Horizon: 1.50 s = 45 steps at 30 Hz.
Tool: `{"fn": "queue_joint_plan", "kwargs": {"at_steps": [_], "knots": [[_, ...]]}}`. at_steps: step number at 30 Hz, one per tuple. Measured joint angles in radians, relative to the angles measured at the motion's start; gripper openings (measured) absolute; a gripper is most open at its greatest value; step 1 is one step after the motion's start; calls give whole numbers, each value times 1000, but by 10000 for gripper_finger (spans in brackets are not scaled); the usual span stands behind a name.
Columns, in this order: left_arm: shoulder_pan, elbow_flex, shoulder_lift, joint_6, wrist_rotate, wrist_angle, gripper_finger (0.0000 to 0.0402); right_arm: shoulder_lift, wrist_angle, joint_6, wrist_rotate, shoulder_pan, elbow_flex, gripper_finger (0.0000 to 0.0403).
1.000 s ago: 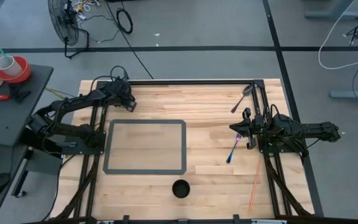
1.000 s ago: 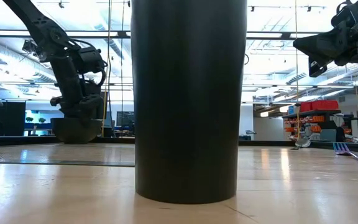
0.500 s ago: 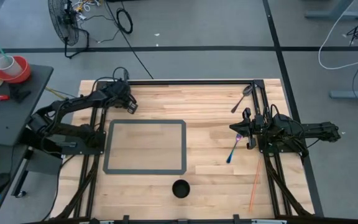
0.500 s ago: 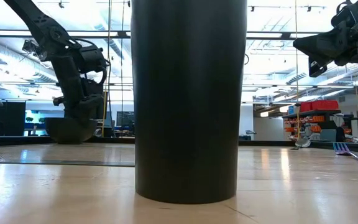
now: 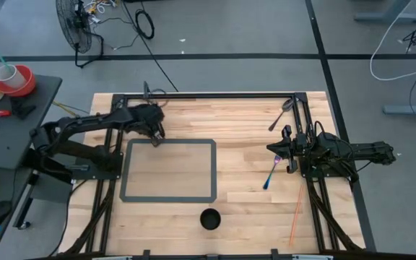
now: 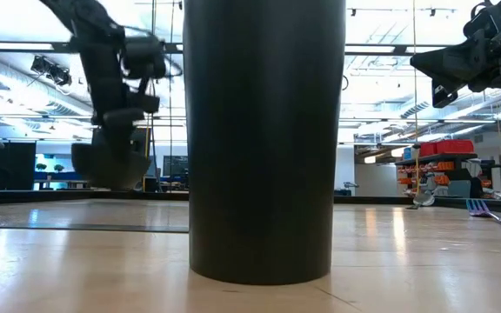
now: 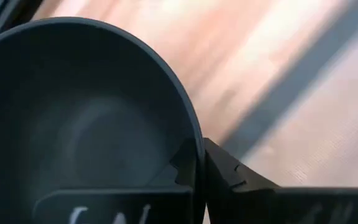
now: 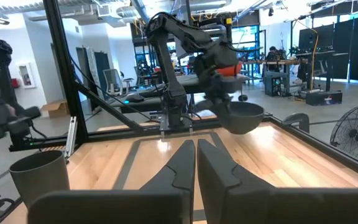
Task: Pick & Place Utensil
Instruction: Put the black bowl on the center of the gray placemat
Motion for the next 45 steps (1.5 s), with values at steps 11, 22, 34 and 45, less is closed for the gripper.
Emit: {"fn": "queue_joint_plan", "kwargs": {"at_steps": [11,22,34,45], "knots": [[-466,10,-137,-124,3,-90,14,0,0,0,0,0,0,23],[-875,-22,-152,-207,-101,39,16,0,0,0,0,0,0,23],[-945,-34,4,-140,-80,174,19,0,-1,0,0,0,0,23],[-945,-34,81,-184,-97,180,22,0,0,0,0,0,0,23]]}}
